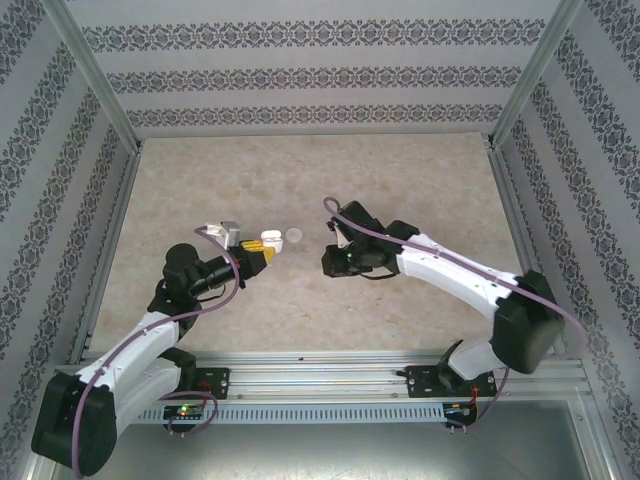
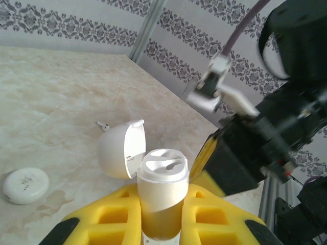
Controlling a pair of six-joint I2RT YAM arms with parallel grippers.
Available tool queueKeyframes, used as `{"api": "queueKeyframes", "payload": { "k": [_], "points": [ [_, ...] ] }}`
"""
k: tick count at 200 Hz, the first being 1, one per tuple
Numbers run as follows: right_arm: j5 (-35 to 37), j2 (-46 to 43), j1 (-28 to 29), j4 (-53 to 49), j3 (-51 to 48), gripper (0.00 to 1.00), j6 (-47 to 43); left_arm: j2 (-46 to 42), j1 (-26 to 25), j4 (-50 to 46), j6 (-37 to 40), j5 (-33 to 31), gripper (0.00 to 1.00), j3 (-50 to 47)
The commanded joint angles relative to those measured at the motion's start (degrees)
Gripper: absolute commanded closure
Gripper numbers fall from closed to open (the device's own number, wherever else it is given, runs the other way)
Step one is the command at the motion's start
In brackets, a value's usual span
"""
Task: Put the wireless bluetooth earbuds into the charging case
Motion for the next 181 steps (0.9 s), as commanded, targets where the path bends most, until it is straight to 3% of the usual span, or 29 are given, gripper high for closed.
{"api": "queueKeyframes", "payload": {
  "k": [1, 54, 107, 133, 181],
  "points": [
    [-1.77, -7.05, -0.24, 4.27, -0.97, 0.84, -0.47, 3.23, -2.65, 7.13, 1.95, 2.31, 1.00, 3.16],
    [-4.58, -15.02, 0.53, 15.39, -0.40, 0.84, -1.10, 9.45, -9.71, 13.71, 4.29, -2.89, 1.00, 6.11],
    [-0.46, -16.65, 3.48, 26.31, -1.01, 0.84, -2.24, 9.55, -15.20, 17.21, 7.08, -9.94, 1.00, 6.10],
    [0.32, -15.63, 5.41, 31.87, -1.91, 0.84, -2.38, 8.75, -16.25, 19.56, 6.67, -12.13, 1.00, 4.92],
    [1.52, -15.66, 6.06, 31.42, -2.35, 0.84, -2.67, 6.56, -16.38, 18.82, 5.65, -11.74, 1.00, 5.36]
  ]
}}
